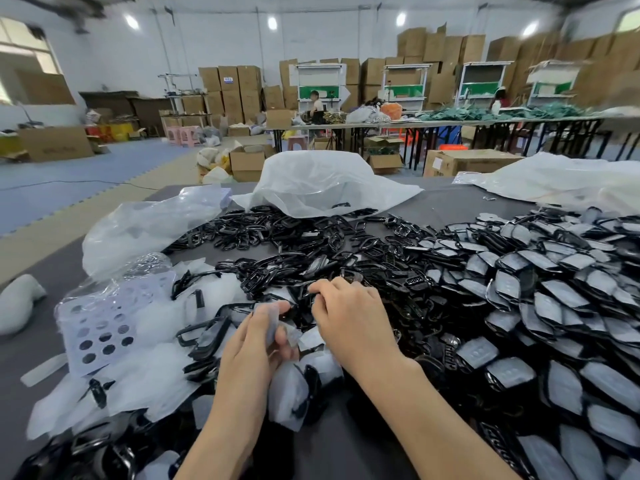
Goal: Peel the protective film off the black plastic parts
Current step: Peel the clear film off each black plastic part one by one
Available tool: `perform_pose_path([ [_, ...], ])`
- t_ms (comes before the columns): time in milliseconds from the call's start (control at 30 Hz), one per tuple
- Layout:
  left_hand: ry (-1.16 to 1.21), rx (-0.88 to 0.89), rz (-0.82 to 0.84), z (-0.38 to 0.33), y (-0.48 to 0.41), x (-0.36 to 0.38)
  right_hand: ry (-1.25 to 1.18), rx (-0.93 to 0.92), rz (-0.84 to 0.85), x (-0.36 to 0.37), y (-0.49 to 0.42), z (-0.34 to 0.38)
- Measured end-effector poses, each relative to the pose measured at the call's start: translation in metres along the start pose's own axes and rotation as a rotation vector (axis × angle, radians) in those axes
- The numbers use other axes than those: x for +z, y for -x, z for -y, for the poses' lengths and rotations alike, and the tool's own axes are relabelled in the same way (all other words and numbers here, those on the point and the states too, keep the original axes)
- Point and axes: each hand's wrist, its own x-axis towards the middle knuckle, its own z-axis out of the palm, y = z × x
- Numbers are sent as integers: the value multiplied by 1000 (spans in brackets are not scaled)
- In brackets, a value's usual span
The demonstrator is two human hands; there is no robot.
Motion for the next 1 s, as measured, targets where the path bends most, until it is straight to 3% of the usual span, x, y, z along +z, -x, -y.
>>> perform_pose_path([
  [167, 155, -79, -38, 1, -7, 4, 127, 14, 233, 25, -18, 20],
  [367, -309, 158, -24, 5, -1, -1, 101, 26, 172, 33, -12, 19],
  [500, -378, 231, -74, 3, 3, 2, -338, 196, 63, 11, 0, -3],
  [667, -398, 202, 76, 5, 11, 10, -910, 451, -144, -25, 34, -39],
  [933, -458, 238, 185, 10, 22, 20, -1112, 550, -163, -23, 77, -48],
  [1000, -512, 285, 204, 11, 23, 21, -1256, 558, -157, -23, 77, -43],
])
